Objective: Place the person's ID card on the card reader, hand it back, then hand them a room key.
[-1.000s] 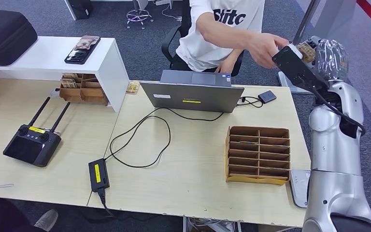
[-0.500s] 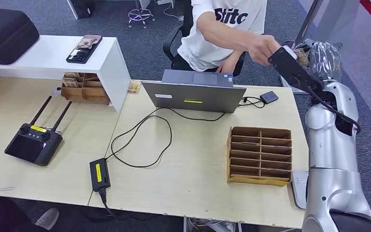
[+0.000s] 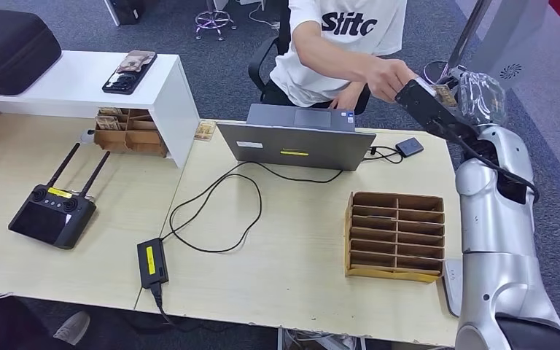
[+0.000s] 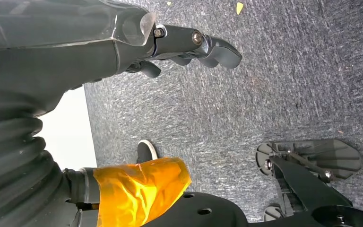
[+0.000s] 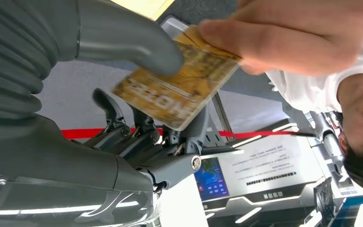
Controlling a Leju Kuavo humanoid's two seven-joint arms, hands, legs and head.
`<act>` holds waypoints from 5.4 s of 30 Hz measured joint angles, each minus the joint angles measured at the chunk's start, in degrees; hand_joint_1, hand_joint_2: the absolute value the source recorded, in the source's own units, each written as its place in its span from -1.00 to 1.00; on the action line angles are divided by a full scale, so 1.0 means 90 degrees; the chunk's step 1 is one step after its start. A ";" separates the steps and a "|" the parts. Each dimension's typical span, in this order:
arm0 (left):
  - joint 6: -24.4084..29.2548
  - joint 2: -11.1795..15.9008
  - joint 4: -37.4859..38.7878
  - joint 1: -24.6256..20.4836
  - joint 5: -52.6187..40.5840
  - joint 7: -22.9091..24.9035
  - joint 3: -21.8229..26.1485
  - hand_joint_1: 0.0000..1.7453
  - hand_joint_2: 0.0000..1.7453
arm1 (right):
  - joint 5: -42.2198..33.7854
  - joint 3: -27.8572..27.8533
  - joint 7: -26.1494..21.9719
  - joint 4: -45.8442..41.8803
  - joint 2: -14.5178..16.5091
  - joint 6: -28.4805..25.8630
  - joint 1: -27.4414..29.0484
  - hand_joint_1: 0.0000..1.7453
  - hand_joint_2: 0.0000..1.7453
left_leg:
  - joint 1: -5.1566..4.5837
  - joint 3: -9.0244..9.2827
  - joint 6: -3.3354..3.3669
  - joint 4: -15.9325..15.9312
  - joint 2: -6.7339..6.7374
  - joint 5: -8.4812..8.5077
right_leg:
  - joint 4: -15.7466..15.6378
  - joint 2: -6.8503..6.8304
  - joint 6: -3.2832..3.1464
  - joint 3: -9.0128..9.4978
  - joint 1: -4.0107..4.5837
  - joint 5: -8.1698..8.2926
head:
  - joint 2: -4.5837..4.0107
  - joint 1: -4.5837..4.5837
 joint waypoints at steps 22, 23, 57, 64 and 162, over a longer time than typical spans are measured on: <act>0.0041 -0.0044 0.0000 0.0018 0.0457 0.0023 0.0000 -1.00 1.00 | -0.0834 0.0098 -0.0693 -0.2472 0.0094 -0.0173 0.1439 -1.00 1.00 | 0.0001 0.0016 0.0000 -0.0001 0.0023 0.0000 | 0.0002 0.0020 -0.0001 0.0000 0.0001 0.0002 | 0.0000 0.0000; 0.0042 -0.0044 0.0000 0.0020 0.0487 0.0022 0.0000 -1.00 1.00 | -0.0860 0.0104 -0.0711 -0.2650 0.0090 -0.0185 0.1560 -1.00 1.00 | 0.0001 0.0017 0.0000 -0.0001 0.0023 0.0000 | 0.0001 0.0020 -0.0001 0.0001 0.0001 0.0002 | 0.0000 0.0000; 0.0073 -0.0097 0.0000 0.0037 0.0648 0.0021 0.0002 -1.00 1.00 | -0.0939 0.0117 -0.0821 -0.3846 -0.0112 -0.0302 0.2664 -1.00 1.00 | 0.0001 0.0024 -0.0002 -0.0001 0.0048 -0.0002 | 0.0002 0.0040 -0.0003 0.0002 0.0001 0.0005 | 0.0000 -0.0001; 0.0073 -0.0097 0.0000 0.0037 0.0648 0.0021 0.0001 -1.00 1.00 | -0.0939 0.0117 -0.0821 -0.3855 -0.0112 -0.0302 0.2664 -1.00 1.00 | 0.0001 0.0024 -0.0002 -0.0001 0.0048 -0.0002 | 0.0002 0.0040 -0.0003 0.0002 0.0001 0.0005 | 0.0000 -0.0001; 0.0117 -0.0180 0.0002 0.0092 0.0755 -0.0037 -0.0001 -1.00 1.00 | -0.0452 0.0038 -0.0690 -0.1989 -0.0524 -0.0638 0.4020 -1.00 1.00 | 0.0004 0.0079 0.0011 -0.0003 0.0062 -0.0050 | -0.0015 0.0048 0.0000 0.0062 0.0006 -0.0030 | 0.0000 0.0001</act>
